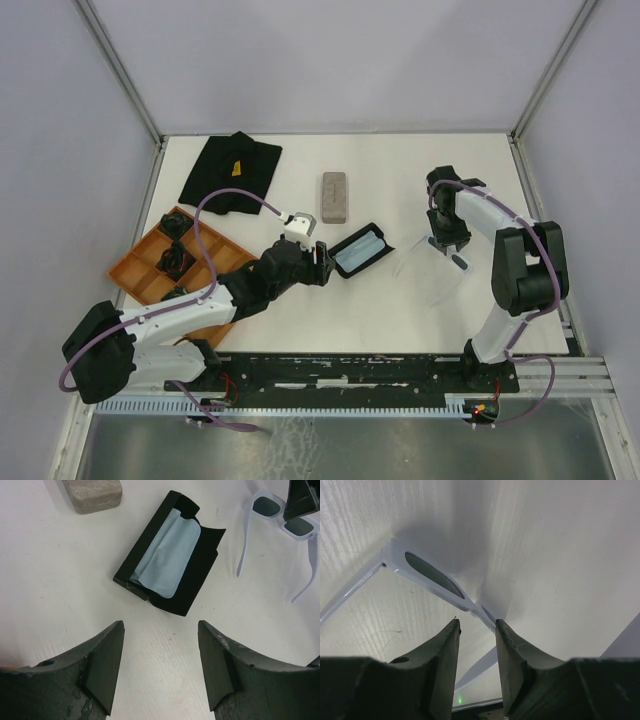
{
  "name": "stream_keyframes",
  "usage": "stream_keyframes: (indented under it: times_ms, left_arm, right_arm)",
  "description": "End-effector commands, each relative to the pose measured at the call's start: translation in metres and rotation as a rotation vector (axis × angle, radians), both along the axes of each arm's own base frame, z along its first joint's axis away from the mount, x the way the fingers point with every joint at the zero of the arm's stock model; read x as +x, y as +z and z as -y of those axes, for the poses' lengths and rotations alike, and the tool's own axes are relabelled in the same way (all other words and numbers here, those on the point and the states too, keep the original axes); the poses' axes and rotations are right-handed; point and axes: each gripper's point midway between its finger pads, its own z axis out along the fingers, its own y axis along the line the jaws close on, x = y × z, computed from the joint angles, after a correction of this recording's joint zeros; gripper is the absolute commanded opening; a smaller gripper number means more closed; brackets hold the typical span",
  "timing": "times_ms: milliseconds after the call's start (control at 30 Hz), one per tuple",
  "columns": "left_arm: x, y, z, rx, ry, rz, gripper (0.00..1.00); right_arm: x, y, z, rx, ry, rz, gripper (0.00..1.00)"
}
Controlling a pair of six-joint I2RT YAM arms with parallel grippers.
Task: Organize the sunglasses
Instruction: Pick up the sunglasses from the center of the board.
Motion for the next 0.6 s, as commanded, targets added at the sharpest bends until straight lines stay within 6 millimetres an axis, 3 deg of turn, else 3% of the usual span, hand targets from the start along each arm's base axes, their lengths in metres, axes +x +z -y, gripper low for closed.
stream_keyframes:
  times_ms: [0, 300, 567]
  left_arm:
    - [0.007, 0.023, 0.01, -0.056, -0.005, 0.045, 0.67]
    - [0.007, 0.022, 0.009, -0.055, -0.004, 0.043, 0.67]
    - [0.007, 0.024, 0.01, -0.057, -0.005, 0.046, 0.67]
  right_arm:
    - [0.013, 0.022, -0.005, 0.036, 0.004, 0.079, 0.43]
    - [0.016, 0.03, -0.006, 0.039, 0.009, 0.11, 0.44]
    - [0.016, 0.018, 0.004, -0.02, 0.002, 0.06, 0.45]
